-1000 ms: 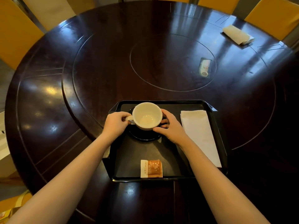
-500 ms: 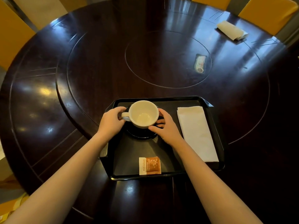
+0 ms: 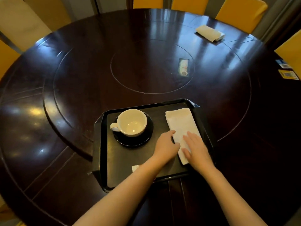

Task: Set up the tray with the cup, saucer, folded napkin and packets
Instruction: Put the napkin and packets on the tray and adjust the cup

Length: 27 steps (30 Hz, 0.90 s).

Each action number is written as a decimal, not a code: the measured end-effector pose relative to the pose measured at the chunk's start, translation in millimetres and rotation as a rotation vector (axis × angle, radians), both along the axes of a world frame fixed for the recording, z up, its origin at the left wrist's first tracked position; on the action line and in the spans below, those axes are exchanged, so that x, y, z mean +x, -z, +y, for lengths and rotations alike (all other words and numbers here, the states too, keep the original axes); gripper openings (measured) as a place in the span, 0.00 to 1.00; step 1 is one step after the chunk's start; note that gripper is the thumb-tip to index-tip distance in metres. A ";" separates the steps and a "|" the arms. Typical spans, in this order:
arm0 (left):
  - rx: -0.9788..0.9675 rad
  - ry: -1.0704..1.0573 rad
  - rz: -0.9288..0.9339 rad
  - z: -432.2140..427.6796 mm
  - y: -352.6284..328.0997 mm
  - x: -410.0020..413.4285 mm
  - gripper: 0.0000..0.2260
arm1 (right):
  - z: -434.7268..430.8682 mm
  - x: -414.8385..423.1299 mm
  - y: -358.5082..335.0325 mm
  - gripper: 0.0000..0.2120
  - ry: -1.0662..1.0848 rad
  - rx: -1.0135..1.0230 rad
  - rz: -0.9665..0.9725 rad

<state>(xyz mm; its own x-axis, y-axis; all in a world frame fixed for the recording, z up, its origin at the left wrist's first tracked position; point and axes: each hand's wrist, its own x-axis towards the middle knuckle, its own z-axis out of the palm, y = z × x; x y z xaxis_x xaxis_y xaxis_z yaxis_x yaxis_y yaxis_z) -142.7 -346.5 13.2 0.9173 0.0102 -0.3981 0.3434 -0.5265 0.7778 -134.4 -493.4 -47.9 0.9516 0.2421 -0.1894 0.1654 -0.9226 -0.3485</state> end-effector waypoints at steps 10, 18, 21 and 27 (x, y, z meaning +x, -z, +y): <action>0.058 -0.148 0.032 -16.4 26.4 4.9 0.23 | 22.7 -6.1 11.6 0.23 -0.058 0.082 -0.020; 0.095 -0.137 0.016 -4.4 32.1 4.0 0.24 | 32.2 -10.5 8.5 0.23 -0.078 0.109 -0.009; 0.064 -0.047 -0.005 15.2 19.0 -7.5 0.24 | 29.5 -12.4 -5.8 0.23 -0.016 0.205 -0.031; 0.095 -0.266 -0.092 108.4 -3.7 -91.7 0.17 | 57.4 -62.9 -30.6 0.17 -0.137 0.388 0.114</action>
